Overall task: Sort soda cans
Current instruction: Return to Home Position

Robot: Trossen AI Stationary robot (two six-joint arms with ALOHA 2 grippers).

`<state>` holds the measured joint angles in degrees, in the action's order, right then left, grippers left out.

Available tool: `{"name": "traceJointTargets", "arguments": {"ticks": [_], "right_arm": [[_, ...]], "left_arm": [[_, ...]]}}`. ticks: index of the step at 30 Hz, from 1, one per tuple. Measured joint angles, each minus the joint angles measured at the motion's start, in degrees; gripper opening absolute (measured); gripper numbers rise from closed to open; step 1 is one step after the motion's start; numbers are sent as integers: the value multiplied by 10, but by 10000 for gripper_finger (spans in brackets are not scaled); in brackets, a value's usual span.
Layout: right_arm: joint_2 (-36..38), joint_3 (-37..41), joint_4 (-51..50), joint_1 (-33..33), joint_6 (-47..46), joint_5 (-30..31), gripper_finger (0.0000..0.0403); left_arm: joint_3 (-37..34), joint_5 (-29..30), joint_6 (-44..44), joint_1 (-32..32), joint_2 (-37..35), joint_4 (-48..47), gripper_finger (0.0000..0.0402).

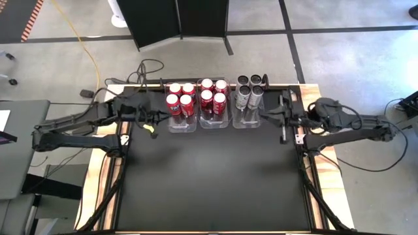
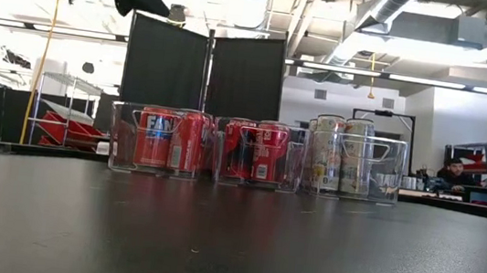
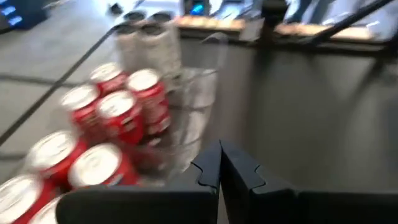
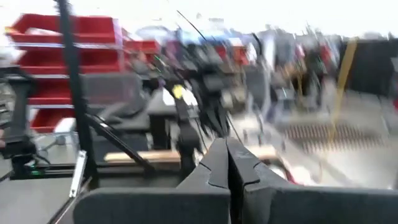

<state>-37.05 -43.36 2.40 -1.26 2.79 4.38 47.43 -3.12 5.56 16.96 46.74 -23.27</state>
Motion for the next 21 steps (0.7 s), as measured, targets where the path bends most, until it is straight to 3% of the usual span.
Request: {"name": "traceJointTargets", "arguments": {"ticks": [4, 9, 17, 21], "right_arm": [[30, 8, 0, -40, 33, 8, 2], [81, 64, 6, -46, 37, 62, 2], [113, 209, 196, -32, 64, 62, 2], [112, 256, 235, -23, 35, 60, 2]], "left_arm": [[-51, -27, -17, -9, -28, 49, 0], [-135, -28, -23, -29, -94, 134, 0], [-255, -29, -56, -35, -177, 153, 0], [-296, -54, -63, -35, -202, 191, 0]]}}
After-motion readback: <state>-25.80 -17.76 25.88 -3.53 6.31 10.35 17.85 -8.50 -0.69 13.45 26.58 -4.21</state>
